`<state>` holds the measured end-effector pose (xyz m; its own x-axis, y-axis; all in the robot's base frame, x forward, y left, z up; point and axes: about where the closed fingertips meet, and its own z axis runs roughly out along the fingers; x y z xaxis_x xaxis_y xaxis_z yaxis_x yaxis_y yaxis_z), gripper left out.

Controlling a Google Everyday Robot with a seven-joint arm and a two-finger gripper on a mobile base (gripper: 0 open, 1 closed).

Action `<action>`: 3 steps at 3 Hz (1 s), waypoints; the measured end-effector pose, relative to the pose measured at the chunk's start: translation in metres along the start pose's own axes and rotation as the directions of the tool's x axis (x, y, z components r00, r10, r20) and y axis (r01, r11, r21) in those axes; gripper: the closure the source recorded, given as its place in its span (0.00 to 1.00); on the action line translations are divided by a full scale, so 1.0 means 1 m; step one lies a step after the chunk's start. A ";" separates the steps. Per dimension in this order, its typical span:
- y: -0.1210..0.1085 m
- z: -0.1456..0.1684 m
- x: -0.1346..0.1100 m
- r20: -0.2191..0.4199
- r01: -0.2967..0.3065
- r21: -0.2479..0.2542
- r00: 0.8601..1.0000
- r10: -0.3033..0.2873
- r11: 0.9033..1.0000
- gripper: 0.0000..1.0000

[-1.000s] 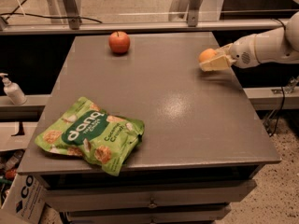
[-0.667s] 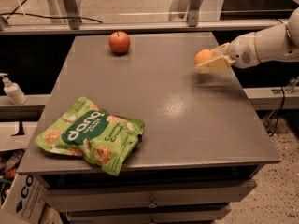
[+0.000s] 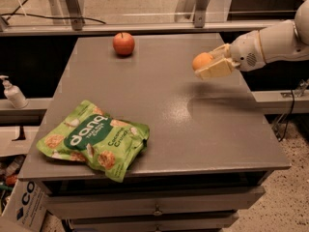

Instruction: Move orange near green rice chip bag

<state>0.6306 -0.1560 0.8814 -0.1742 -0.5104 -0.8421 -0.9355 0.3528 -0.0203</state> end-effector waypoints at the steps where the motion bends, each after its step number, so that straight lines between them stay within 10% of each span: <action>1: 0.014 0.010 -0.001 0.031 -0.010 -0.060 0.999 0.012 0.998 1.00; 3: 0.102 0.035 -0.014 0.082 0.105 -0.227 0.993 -0.089 0.968 1.00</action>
Offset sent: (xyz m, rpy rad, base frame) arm -0.0917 0.0793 -0.0137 0.1216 0.0545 0.2924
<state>0.5488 -0.0855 0.8727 -0.0648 -0.4733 -0.8785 -0.9938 0.1100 0.0140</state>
